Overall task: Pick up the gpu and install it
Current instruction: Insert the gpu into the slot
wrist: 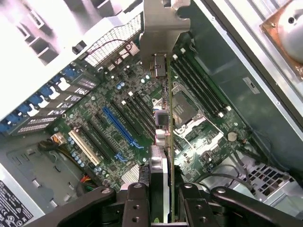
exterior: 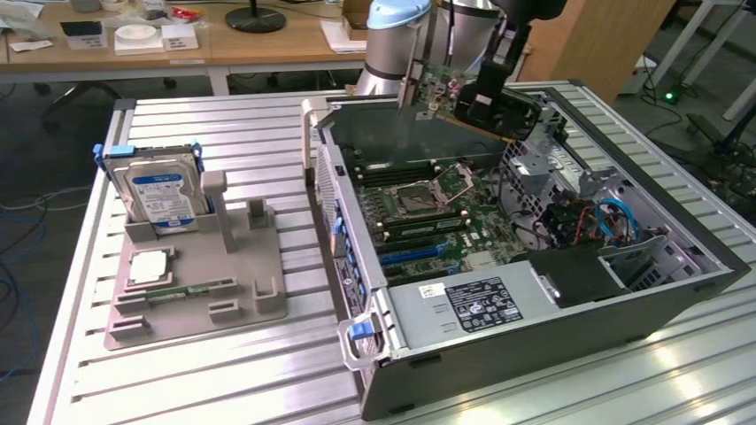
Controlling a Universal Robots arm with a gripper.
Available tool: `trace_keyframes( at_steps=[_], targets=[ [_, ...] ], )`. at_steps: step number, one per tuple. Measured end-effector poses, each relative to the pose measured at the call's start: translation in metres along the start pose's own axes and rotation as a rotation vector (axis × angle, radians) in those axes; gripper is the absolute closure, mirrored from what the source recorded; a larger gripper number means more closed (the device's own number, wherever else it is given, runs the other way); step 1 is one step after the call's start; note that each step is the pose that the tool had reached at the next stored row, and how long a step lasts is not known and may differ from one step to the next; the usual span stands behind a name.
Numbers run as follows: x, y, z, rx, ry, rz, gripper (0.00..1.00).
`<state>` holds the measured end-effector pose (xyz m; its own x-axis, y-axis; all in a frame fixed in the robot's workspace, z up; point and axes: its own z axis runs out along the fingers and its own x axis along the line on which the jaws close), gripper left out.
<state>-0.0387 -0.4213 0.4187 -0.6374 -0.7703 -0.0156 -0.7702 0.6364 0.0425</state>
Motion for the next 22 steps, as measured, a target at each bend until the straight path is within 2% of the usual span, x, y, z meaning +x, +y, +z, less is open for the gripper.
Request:
trace_keyframes(
  at_steps=[10,22],
  targets=[
    [0.0000,0.0000,0.0001,-0.0017,0.0053,-0.131,0.72],
    [0.0000,-0.0001,0.0023,0.0035,0.0072,-0.314,0.72]
  ],
)
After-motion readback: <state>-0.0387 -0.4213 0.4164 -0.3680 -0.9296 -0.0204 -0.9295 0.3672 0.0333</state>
